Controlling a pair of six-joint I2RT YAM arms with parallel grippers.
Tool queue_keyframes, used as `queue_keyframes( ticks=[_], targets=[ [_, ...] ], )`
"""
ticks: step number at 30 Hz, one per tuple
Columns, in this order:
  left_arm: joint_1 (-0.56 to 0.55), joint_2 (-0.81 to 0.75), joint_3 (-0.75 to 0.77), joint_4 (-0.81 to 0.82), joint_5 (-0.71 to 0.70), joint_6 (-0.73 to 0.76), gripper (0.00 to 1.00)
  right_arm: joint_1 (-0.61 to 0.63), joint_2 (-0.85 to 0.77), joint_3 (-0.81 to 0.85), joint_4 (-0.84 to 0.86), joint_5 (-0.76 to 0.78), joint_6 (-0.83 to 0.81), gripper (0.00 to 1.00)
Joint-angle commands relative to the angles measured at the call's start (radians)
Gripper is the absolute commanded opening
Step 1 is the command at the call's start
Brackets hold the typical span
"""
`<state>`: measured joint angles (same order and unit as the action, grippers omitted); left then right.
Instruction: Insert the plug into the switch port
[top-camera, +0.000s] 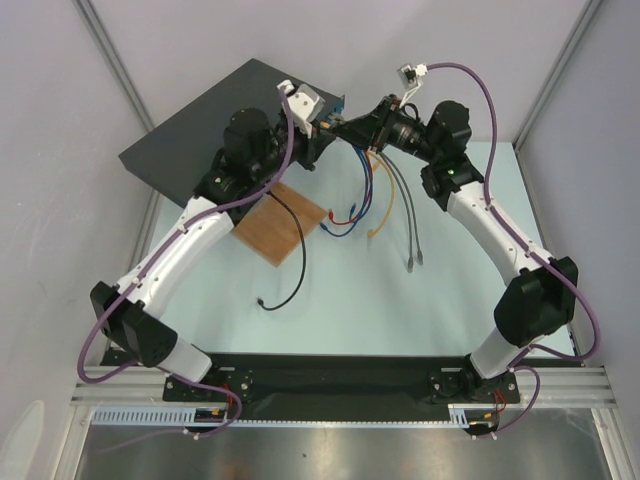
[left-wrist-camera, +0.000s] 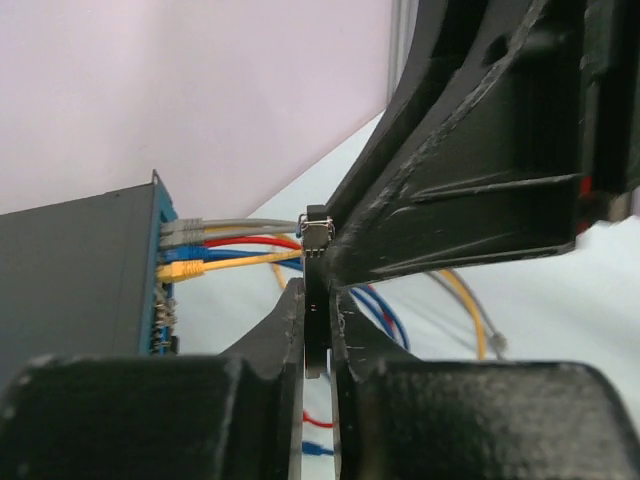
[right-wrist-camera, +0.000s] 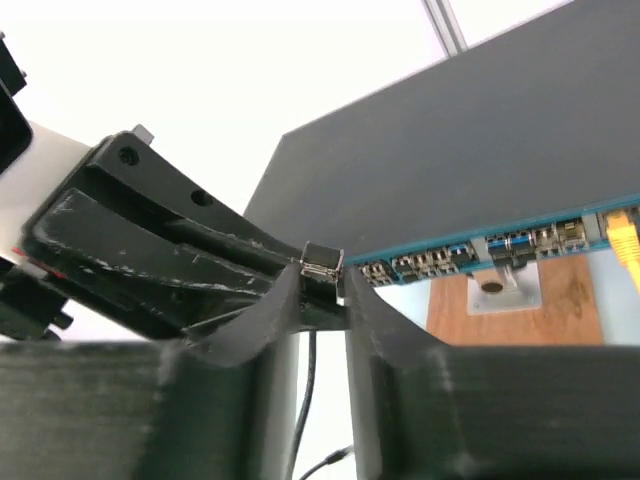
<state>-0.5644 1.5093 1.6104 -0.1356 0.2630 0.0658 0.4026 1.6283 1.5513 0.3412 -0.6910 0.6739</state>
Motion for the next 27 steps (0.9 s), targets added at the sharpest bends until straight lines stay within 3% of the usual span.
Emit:
queue_keyframes(
  ticks=[1, 3, 4, 7, 11, 14, 22, 27],
  targets=[
    [0.004, -0.02, 0.016, 0.01, 0.002, 0.19, 0.08, -0.045, -0.038, 0.01, -0.006, -0.136, 0.0, 0.49],
    [0.004, -0.058, -0.035, 0.016, 0.018, 0.332, 0.06, -0.068, -0.044, 0.036, -0.1, -0.22, -0.142, 0.6],
    [0.004, -0.072, -0.053, 0.005, 0.037, 0.395, 0.06, -0.079, -0.047, 0.082, -0.274, -0.237, -0.218, 0.63],
    [-0.002, -0.136, -0.144, 0.013, 0.064, 0.622, 0.04, -0.081, -0.064, 0.156, -0.608, -0.249, -0.53, 0.66],
    [-0.034, -0.221, -0.324, 0.03, 0.078, 1.004, 0.0, -0.077, -0.073, 0.211, -0.807, -0.268, -0.709, 0.63],
    [-0.066, -0.287, -0.45, 0.099, 0.079, 1.206, 0.0, -0.055, -0.077, 0.219, -0.902, -0.252, -0.813, 0.6],
    [-0.141, -0.35, -0.567, 0.133, 0.074, 1.431, 0.0, 0.087, -0.11, 0.211, -1.065, -0.119, -1.031, 0.59],
    [-0.163, -0.366, -0.598, 0.172, 0.061, 1.454, 0.0, 0.114, -0.117, 0.196, -1.056, -0.078, -1.048, 0.58]
  ],
)
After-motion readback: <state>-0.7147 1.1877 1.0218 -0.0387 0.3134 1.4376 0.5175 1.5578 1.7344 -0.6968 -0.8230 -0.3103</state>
